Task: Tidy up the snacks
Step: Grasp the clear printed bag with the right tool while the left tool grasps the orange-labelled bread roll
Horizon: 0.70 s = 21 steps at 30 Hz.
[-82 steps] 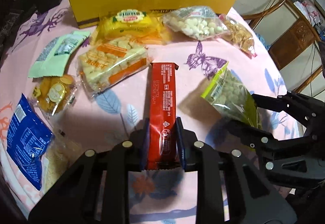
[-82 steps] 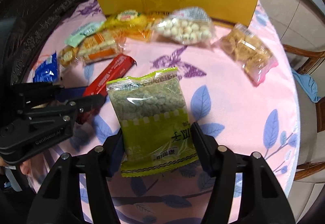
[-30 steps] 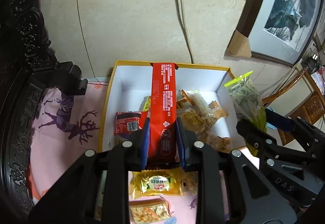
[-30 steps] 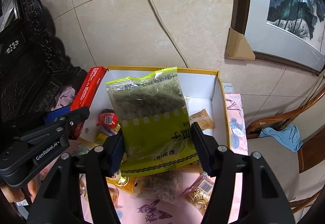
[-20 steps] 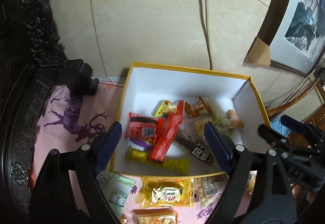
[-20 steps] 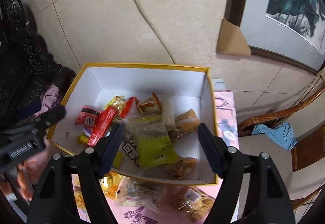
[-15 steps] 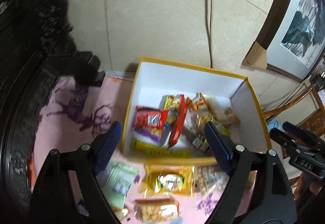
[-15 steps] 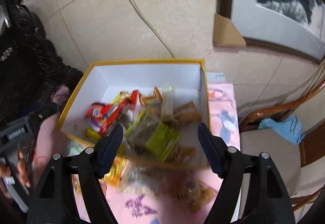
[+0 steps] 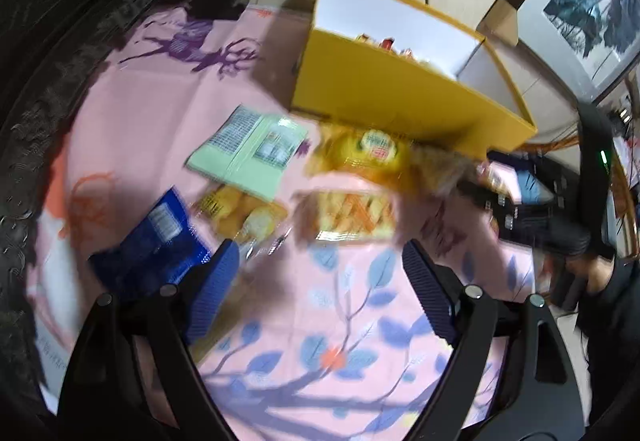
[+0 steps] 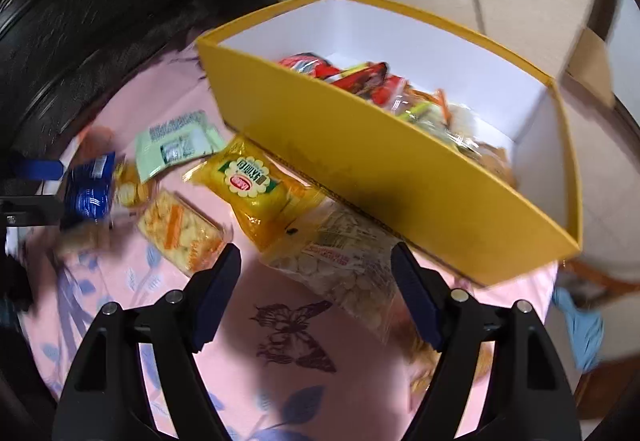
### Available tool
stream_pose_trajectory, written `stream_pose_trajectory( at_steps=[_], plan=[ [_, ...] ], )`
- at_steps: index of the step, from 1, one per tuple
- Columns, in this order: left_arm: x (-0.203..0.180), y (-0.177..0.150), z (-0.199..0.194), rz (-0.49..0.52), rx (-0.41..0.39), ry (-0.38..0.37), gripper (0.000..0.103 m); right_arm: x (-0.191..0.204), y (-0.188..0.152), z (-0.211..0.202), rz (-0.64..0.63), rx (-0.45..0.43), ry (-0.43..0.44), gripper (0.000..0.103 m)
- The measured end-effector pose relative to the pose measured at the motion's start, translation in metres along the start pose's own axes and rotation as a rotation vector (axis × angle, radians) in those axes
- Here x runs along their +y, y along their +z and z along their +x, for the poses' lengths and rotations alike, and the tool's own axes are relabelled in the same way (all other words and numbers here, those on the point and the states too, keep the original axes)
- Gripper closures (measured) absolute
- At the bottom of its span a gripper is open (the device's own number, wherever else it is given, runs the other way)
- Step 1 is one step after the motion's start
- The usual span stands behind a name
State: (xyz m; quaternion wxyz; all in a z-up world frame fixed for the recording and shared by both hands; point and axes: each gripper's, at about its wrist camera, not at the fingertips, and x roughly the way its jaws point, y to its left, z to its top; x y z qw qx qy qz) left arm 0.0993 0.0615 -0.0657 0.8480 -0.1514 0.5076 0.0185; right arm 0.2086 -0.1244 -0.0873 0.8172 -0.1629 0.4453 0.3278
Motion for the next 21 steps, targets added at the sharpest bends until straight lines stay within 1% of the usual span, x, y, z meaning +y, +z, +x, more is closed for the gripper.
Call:
stream_pose_trajectory(
  at_steps=[1, 5, 8, 10, 12, 14, 15, 17, 18, 20, 21],
  plan=[
    [0.002, -0.003, -0.001, -0.001, 0.004, 0.003, 0.018, -0.002, 0.002, 0.004, -0.028, 0.004, 0.024, 0.025],
    [0.000, -0.006, -0.011, 0.017, -0.003, 0.018, 0.018, -0.003, 0.007, 0.027, -0.149, 0.081, 0.032, 0.025],
    [-0.005, -0.004, -0.014, 0.046, -0.015, 0.036, 0.018, -0.006, 0.004, 0.043, -0.179, 0.131, 0.050, 0.025],
    [-0.007, -0.003, -0.014, 0.052, -0.012, 0.040, 0.018, -0.006, 0.002, 0.054, -0.196, 0.152, 0.065, 0.021],
    [-0.008, -0.002, -0.011, 0.054, -0.007, 0.043, 0.018, -0.001, -0.001, 0.062, -0.207, 0.160, 0.067, 0.020],
    [-0.010, 0.000, -0.008, 0.066, -0.007, 0.032, 0.018, 0.005, -0.007, 0.073, -0.207, 0.180, 0.027, 0.018],
    [-0.012, 0.001, -0.007, 0.084, -0.017, 0.012, 0.018, 0.008, -0.010, 0.073, -0.209, 0.170, 0.014, 0.019],
    [-0.016, 0.001, -0.004, 0.125, -0.036, -0.014, 0.018, 0.010, -0.013, 0.073, -0.173, 0.171, 0.001, 0.035],
    [-0.018, 0.001, -0.002, 0.147, -0.046, -0.022, 0.018, 0.009, -0.014, 0.070, -0.152, 0.169, -0.009, 0.046],
    [-0.021, 0.000, 0.004, 0.200, -0.059, -0.020, 0.018, 0.008, -0.019, 0.063, -0.102, 0.170, -0.002, 0.051],
    [-0.022, 0.000, 0.008, 0.225, -0.056, -0.031, 0.018, 0.010, -0.023, 0.059, -0.080, 0.177, 0.002, 0.052]
  ],
)
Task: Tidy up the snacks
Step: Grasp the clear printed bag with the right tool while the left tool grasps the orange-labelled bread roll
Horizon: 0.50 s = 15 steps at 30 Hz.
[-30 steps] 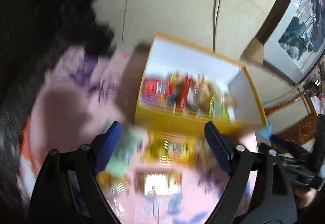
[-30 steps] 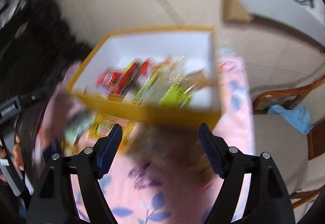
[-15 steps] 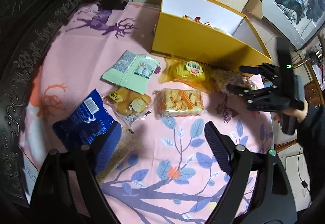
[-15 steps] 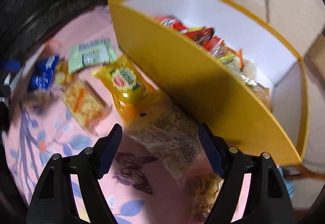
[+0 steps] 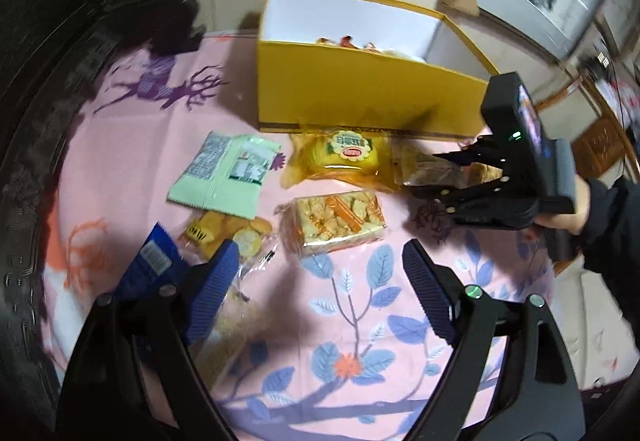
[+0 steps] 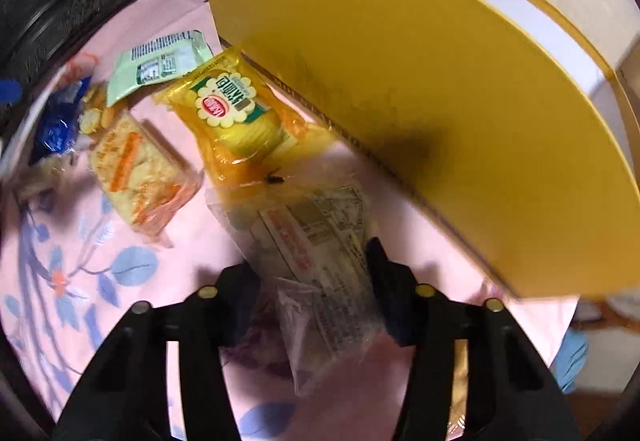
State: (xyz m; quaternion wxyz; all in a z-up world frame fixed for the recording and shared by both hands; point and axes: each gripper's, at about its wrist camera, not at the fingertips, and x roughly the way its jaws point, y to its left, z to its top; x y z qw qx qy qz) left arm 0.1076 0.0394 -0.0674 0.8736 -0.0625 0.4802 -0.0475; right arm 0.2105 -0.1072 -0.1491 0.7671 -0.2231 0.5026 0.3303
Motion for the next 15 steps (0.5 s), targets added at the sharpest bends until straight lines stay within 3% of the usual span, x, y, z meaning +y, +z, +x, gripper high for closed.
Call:
stream_pose_trajectory(
  at_steps=[6, 9, 12, 15],
  plan=[
    [-0.002, 0.010, 0.042, 0.113, 0.068, -0.141, 0.017, 0.037, -0.042, -0.020, 0.077, 0.071, 0.015, 0.052],
    [-0.003, 0.020, 0.061, 0.178, 0.069, -0.171, 0.017, 0.050, -0.062, -0.029, 0.145, 0.075, 0.021, 0.052],
    [-0.006, 0.032, 0.088, 0.281, 0.163, -0.233, 0.017, 0.046, -0.073, -0.036, 0.247, 0.050, 0.048, 0.052],
    [-0.013, 0.038, 0.102, 0.390, 0.220, -0.248, 0.014, 0.033, -0.081, -0.040, 0.341, 0.035, 0.083, 0.052]
  ],
)
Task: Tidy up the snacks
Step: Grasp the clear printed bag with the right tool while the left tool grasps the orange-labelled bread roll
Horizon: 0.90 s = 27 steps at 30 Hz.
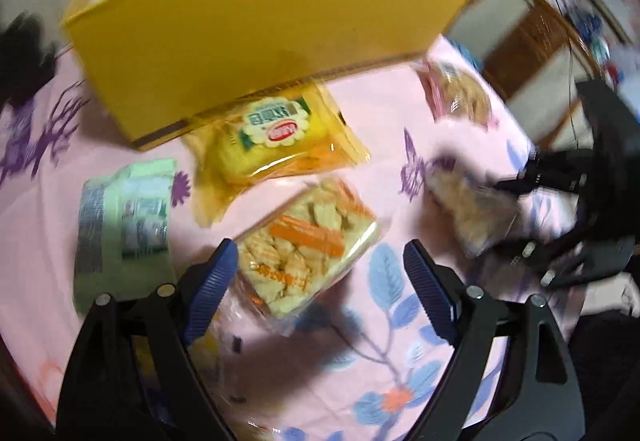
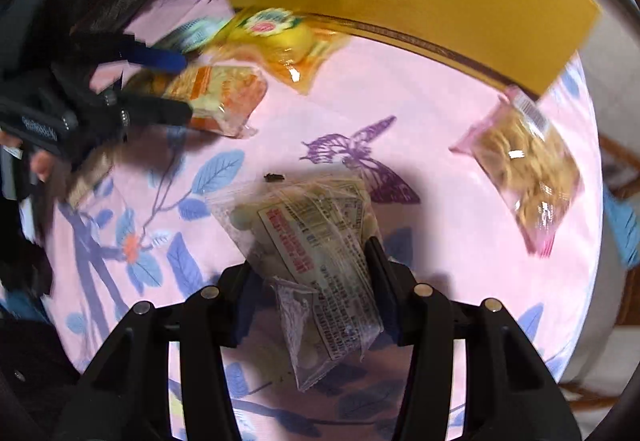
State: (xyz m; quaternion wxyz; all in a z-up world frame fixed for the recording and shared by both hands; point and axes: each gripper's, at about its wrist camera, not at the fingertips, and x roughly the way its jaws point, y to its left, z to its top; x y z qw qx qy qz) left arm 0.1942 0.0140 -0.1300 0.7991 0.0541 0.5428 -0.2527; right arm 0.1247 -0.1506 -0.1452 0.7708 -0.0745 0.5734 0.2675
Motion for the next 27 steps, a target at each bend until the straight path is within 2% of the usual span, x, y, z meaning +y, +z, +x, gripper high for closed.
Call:
stream_pose_trajectory(
  at_steps=[4, 7, 10, 11, 14, 17, 24, 27],
  plan=[
    [-0.002, 0.010, 0.010, 0.074, 0.052, -0.017, 0.013, -0.012, 0.000, -0.003, 0.045, -0.003, 0.010, 0.052],
    [-0.017, 0.007, 0.024, 0.190, 0.082, 0.080, 0.013, -0.013, 0.001, -0.002, 0.059, -0.007, 0.002, 0.050],
    [-0.024, 0.005, 0.042, 0.224, 0.129, 0.168, 0.015, -0.011, 0.012, 0.003, 0.072, -0.006, -0.011, 0.050],
    [-0.025, 0.004, 0.046, 0.206, 0.128, 0.181, 0.015, -0.012, 0.013, 0.003, 0.081, -0.008, -0.013, 0.050],
    [-0.023, 0.004, 0.048, 0.087, 0.074, 0.186, 0.030, -0.013, 0.015, 0.005, 0.095, -0.018, -0.014, 0.051],
    [-0.032, 0.002, 0.050, 0.032, 0.040, 0.200, 0.061, -0.010, 0.014, 0.006, 0.101, -0.035, -0.039, 0.051],
    [-0.050, -0.008, 0.057, -0.085, 0.007, 0.239, 0.068, -0.005, 0.014, 0.007, 0.108, -0.057, -0.074, 0.052],
    [-0.055, -0.016, 0.056, -0.180, 0.001, 0.244, 0.070, -0.006, 0.012, 0.007, 0.109, -0.068, -0.076, 0.052]
  ],
)
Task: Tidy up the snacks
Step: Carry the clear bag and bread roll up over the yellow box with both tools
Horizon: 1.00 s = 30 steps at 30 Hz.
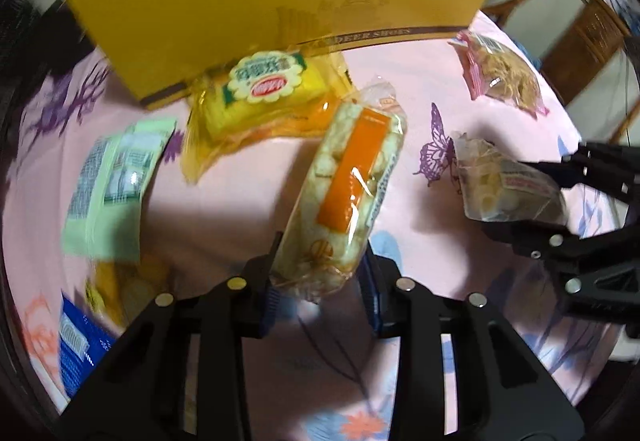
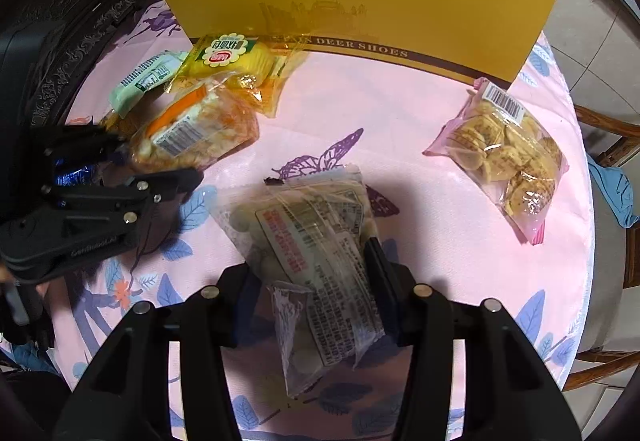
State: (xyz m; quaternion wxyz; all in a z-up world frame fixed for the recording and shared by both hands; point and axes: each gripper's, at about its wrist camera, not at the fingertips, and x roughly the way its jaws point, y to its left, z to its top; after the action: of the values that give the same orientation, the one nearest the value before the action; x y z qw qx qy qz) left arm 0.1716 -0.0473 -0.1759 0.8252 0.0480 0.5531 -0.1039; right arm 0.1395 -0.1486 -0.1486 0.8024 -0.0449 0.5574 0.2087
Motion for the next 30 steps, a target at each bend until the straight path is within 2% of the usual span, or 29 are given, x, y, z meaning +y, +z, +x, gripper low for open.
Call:
stream_pose_trajectory(
  at_steps=[5, 9, 15, 20, 30],
  plan=[
    [-0.010, -0.013, -0.006, -0.064, -0.009, 0.011, 0.071, 0.002, -0.003, -0.002, 0.018, -0.029, -0.016, 0.057],
    [-0.015, -0.022, -0.017, -0.114, -0.039, -0.010, 0.074, 0.001, -0.006, -0.015, 0.050, -0.058, -0.011, 0.068],
    [-0.022, -0.022, -0.004, -0.113, -0.023, -0.013, 0.075, 0.003, -0.008, -0.012, 0.059, -0.042, -0.030, 0.069],
    [-0.029, -0.020, 0.003, -0.124, -0.051, 0.003, 0.075, 0.003, -0.010, -0.018, 0.086, -0.059, -0.024, 0.069],
    [-0.002, -0.010, -0.035, -0.169, -0.104, -0.005, 0.076, 0.005, -0.007, -0.037, 0.074, -0.108, -0.042, 0.069]
  ],
)
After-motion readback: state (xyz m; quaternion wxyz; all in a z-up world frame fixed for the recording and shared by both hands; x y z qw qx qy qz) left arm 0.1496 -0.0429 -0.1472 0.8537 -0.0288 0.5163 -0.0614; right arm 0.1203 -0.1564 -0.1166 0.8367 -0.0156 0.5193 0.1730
